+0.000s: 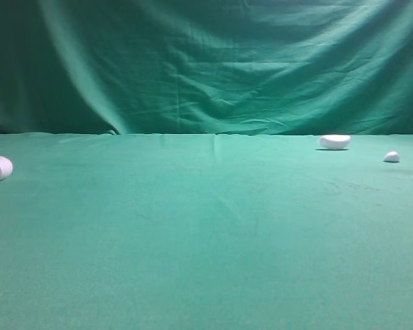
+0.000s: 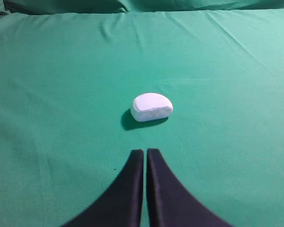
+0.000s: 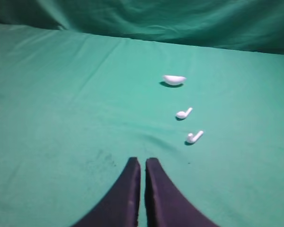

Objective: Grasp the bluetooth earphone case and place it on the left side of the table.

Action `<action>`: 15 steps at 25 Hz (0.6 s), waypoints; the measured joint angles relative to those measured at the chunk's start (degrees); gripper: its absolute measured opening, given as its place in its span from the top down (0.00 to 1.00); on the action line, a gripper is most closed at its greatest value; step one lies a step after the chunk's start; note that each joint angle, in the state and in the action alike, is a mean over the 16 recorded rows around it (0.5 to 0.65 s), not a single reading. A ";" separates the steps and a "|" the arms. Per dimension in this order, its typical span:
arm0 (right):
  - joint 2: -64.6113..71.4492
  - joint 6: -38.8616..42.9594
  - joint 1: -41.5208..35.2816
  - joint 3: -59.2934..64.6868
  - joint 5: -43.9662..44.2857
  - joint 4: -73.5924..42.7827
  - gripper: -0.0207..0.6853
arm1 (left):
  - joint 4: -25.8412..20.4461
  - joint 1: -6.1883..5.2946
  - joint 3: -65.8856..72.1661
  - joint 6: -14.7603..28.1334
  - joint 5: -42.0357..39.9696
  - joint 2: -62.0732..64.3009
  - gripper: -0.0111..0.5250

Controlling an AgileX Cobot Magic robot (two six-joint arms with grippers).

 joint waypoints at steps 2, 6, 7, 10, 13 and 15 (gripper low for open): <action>-2.77 0.08 -2.95 3.38 -1.61 0.27 0.97 | 0.00 0.00 0.00 0.00 0.00 0.00 0.98; -6.65 0.54 -7.25 9.24 -4.57 0.82 0.97 | 0.00 0.00 0.00 0.00 0.00 0.00 0.98; -7.29 0.70 -8.01 10.42 -5.21 0.95 0.97 | 0.00 0.00 0.00 0.00 0.00 0.00 0.98; -8.55 1.18 -9.60 13.24 -6.51 1.36 0.97 | 0.00 0.00 0.00 0.00 0.00 0.00 0.98; -8.96 1.65 -10.18 15.08 -7.01 1.63 0.97 | 0.00 0.00 0.00 0.00 0.00 0.00 0.98; -9.00 1.93 -10.24 15.82 -7.19 1.76 0.97 | 0.00 0.00 0.00 0.00 0.00 0.00 0.98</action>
